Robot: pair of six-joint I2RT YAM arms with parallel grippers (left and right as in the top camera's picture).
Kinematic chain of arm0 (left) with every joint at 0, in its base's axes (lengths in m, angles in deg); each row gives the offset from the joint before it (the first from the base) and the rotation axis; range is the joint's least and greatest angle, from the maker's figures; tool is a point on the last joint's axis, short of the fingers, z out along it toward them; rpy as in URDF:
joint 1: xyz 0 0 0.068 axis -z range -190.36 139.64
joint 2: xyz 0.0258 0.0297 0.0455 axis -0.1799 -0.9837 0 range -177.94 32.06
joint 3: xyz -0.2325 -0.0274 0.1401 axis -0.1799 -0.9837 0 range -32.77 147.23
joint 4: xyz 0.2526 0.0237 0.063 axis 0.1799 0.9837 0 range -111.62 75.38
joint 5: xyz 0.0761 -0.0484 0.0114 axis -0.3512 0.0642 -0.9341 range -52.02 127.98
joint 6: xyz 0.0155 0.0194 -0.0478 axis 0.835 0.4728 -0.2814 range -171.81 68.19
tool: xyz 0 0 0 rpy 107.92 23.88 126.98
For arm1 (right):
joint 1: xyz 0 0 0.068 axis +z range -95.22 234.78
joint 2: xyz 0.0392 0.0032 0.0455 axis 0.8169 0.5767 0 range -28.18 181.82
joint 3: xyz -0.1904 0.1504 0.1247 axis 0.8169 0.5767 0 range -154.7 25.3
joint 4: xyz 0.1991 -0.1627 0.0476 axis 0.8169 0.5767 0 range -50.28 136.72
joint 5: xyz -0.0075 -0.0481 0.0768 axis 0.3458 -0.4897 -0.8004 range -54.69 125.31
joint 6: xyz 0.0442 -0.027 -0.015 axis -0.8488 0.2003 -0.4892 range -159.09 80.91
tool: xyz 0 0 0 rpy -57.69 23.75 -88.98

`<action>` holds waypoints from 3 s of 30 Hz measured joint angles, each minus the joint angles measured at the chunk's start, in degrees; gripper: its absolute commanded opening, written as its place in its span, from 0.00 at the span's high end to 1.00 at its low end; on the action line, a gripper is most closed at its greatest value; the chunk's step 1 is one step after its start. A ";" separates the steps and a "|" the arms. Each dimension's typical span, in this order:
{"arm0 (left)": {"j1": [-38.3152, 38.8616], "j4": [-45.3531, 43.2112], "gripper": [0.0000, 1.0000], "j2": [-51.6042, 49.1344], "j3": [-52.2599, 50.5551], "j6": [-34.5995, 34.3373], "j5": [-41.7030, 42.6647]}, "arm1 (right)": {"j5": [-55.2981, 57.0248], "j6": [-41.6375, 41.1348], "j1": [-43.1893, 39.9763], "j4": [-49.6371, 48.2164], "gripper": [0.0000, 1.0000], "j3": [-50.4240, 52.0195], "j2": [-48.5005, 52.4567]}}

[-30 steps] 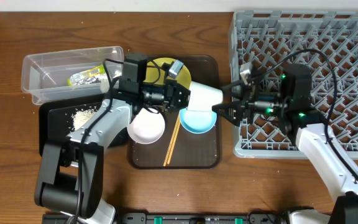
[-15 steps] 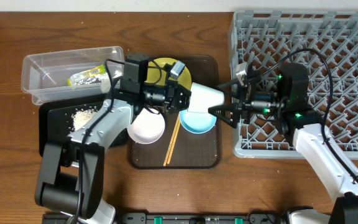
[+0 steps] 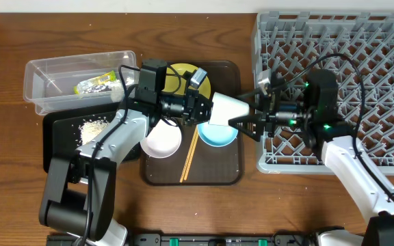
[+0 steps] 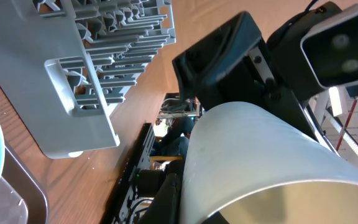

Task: Sort waste into correct bins and load items into the dishwasher rack
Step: 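Hand the white cup from left gripper to right gripper, then carry the cup with right gripper and place it upside down in rack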

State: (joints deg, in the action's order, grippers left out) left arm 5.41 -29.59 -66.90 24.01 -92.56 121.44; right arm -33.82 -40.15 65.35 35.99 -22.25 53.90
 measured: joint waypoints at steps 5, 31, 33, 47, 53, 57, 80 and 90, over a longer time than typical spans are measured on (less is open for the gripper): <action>0.00 0.00 0.94 0.00 0.00 -0.02 0.00 | -0.22 -0.02 0.94 0.00 0.12 0.00 0.00; -0.02 1.31 0.60 0.00 0.00 6.40 -5.49 | 2.64 -1.07 1.16 6.23 0.78 0.00 0.00; -0.09 3.98 0.59 0.00 0.02 8.59 -8.76 | 4.26 -1.07 1.16 6.54 0.80 0.00 0.02; -10.78 26.60 0.62 7.52 0.11 23.74 -31.12 | 14.27 -3.74 -2.84 10.51 0.99 -0.42 -0.46; -15.19 38.38 0.66 18.43 0.26 27.54 -40.15 | 26.45 -4.46 -2.95 23.71 0.99 -6.88 -3.21; -16.00 45.18 0.66 22.71 0.26 29.22 -48.96 | 37.81 -4.50 -2.95 35.93 0.99 -15.32 -4.44; -16.09 49.55 0.65 25.99 0.24 30.32 -62.84 | 70.73 -6.86 -7.63 73.77 0.99 -40.85 5.31; -16.09 49.53 0.65 25.99 0.24 30.32 -62.88 | 75.19 -9.44 -12.55 77.13 0.99 -38.34 9.97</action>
State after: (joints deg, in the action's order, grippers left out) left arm -10.68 19.94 -40.91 24.25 -62.25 58.55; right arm 41.37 -49.59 52.80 113.12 -60.59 63.87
